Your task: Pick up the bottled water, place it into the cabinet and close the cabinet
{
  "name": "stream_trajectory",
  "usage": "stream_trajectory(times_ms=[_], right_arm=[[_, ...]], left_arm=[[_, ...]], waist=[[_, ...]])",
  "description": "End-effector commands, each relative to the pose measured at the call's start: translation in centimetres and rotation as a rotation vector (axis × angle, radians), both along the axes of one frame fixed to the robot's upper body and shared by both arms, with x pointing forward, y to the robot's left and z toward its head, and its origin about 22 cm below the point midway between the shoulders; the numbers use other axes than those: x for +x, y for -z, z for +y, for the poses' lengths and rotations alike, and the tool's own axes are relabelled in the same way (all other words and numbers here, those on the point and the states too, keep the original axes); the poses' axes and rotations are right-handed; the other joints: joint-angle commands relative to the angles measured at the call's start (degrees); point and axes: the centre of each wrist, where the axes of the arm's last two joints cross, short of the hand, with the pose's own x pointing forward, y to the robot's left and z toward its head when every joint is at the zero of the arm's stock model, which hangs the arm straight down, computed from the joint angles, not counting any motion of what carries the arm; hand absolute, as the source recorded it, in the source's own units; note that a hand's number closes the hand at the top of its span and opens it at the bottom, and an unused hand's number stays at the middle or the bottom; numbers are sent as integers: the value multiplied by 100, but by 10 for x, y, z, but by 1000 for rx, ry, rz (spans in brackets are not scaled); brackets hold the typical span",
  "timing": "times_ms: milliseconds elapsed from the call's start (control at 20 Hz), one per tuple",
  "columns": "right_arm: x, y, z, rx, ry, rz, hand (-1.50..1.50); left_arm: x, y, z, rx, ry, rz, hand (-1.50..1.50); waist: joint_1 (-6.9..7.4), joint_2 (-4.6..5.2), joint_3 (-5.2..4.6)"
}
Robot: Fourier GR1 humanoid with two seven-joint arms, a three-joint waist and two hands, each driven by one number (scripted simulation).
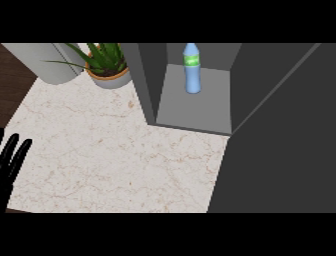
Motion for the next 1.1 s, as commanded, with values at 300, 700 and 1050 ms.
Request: stream_trajectory(times_ms=[300, 700, 1050], right_arm=[[5, -16, 26, 58, -206, -44, 150], [21, -26, 15, -127, -300, -189, 150], [27, -26, 16, -152, -314, -193, 150]], left_arm=[[2, -15, 16, 32, 62, -26, -150], [2, -11, 20, 32, 98, -2, -150], [5, -17, 27, 41, 89, -15, -150]], waist=[[397, 98, -15], [707, 124, -83], [601, 105, -77]])
